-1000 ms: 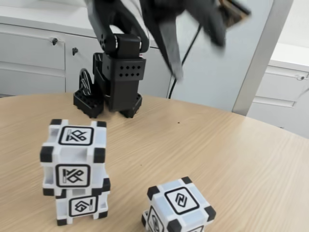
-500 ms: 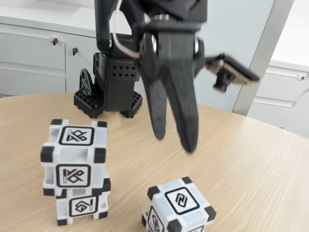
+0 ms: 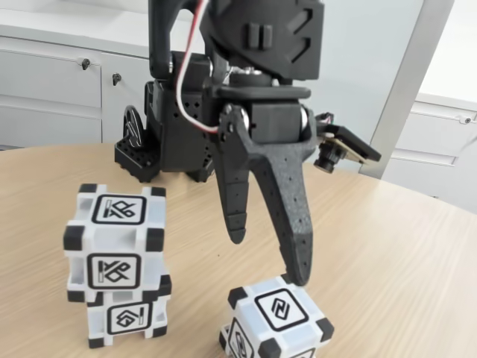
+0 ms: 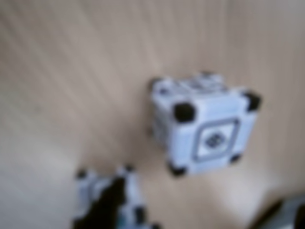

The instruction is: Stack cubes from left to right.

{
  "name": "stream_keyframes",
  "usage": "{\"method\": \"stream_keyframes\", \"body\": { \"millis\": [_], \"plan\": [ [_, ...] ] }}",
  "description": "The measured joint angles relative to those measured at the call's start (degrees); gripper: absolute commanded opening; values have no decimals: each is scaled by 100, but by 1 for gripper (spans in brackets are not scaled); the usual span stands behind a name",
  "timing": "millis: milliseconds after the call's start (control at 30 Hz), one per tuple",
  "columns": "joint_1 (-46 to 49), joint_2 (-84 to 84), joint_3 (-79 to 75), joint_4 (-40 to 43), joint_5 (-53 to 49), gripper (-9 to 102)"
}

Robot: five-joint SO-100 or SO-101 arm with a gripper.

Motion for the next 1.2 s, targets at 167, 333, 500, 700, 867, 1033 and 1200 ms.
{"method": "stream_keyframes", "body": {
  "millis": [167, 333, 500, 700, 867, 1033, 1200],
  "plan": [
    [-18, -466, -501, 0, 0, 38],
    [-18, -1248, -1020, 9, 0, 38],
    [-18, -2039, -1529, 9, -114, 38],
    [-18, -2575, -1731, 9, -272, 37],
    [-18, -2848, -1758, 9, -404, 37],
    [-9, -3006, -1758, 9, -562, 36],
    [-9, -3006, -1758, 9, -686, 34]
  ]
}}
